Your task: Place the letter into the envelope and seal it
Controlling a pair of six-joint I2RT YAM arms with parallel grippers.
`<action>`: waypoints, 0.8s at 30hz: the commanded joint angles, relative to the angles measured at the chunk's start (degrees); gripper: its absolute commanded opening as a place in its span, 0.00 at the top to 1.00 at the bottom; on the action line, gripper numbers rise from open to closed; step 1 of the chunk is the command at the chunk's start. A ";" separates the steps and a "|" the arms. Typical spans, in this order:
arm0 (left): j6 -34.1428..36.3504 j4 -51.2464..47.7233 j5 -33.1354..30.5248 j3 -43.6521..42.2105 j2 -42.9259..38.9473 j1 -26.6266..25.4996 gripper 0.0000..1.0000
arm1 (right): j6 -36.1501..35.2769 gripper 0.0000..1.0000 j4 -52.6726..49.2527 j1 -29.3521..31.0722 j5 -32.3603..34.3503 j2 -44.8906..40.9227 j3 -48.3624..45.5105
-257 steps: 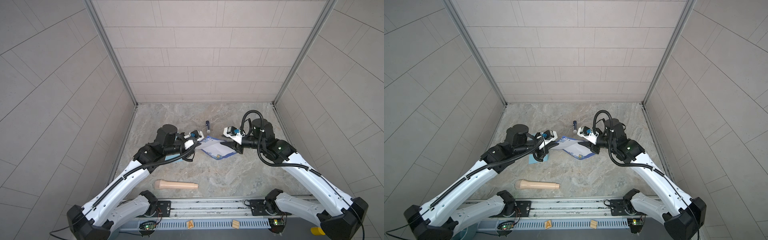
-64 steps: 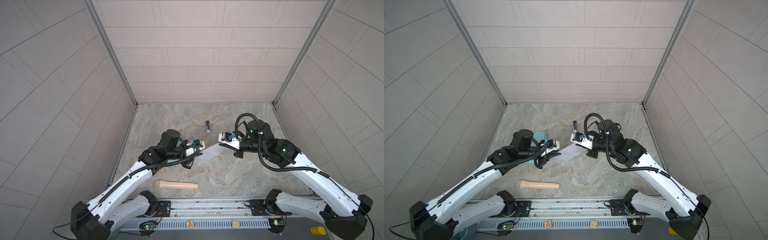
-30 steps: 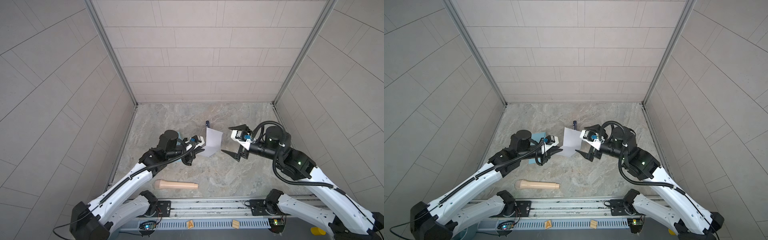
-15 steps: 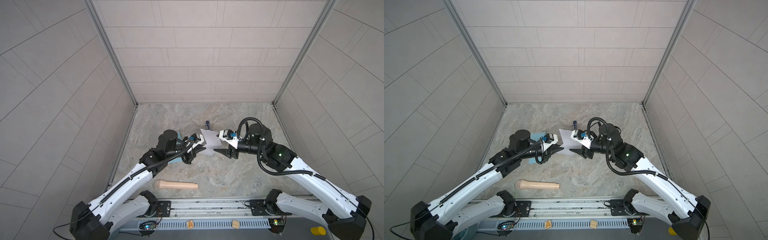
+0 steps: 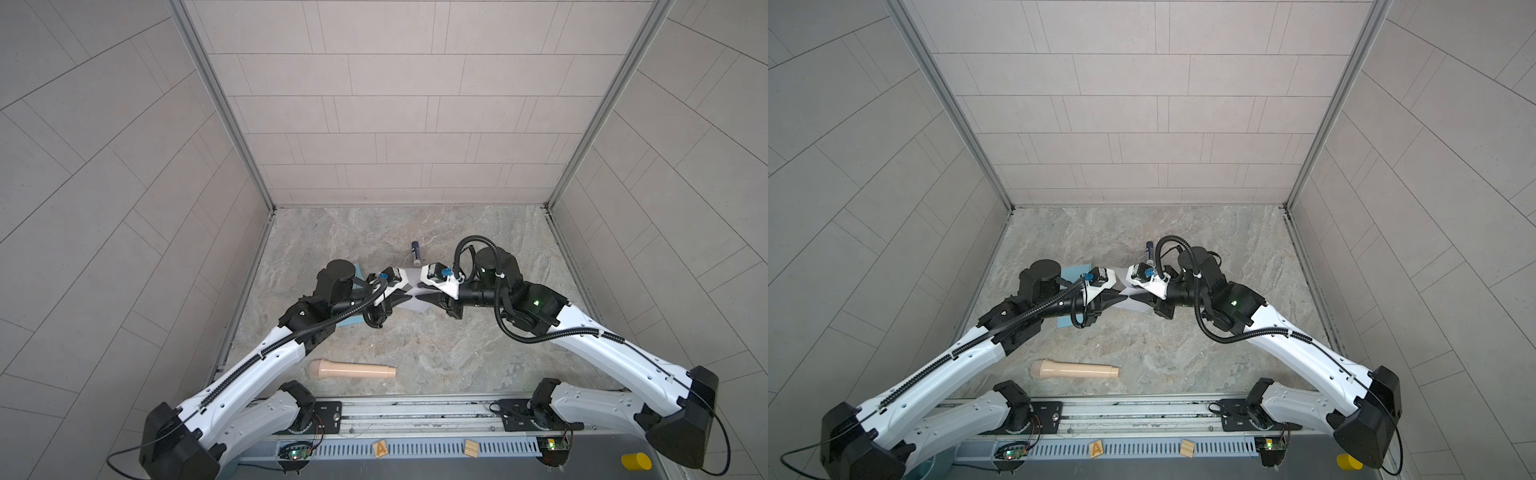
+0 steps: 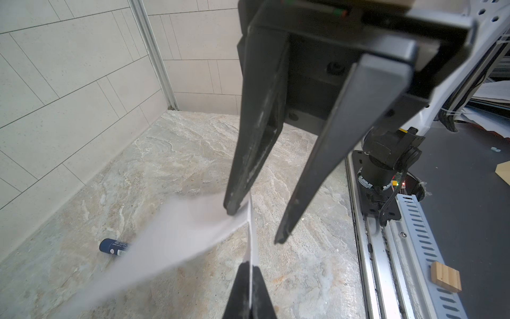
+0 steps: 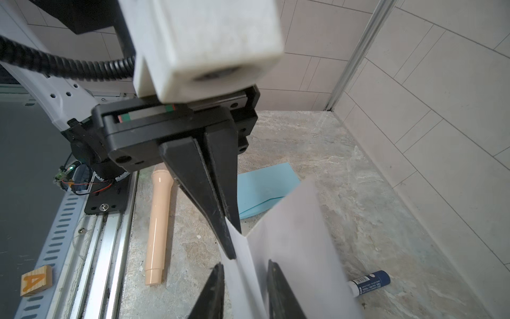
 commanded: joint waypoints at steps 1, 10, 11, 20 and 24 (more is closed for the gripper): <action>-0.16 2.02 1.25 -0.65 -0.91 -0.07 1.00 | -0.15 0.81 1.03 0.55 -0.38 -0.09 1.83; 0.07 1.62 1.07 -0.65 -0.91 -0.07 1.00 | -0.82 1.00 0.56 0.68 -0.09 0.26 1.97; 0.09 1.61 1.08 -0.63 -0.91 -0.10 1.00 | -0.82 1.00 0.57 0.68 -0.10 0.20 1.97; 0.89 0.50 -1.01 -0.55 -2.08 -0.13 0.71 | -6.79 1.00 -8.09 0.68 4.19 -0.85 4.00; 1.98 0.40 -1.87 -1.04 -3.56 -0.13 0.52 | -11.04 1.00 -14.77 0.69 6.02 -1.21 5.75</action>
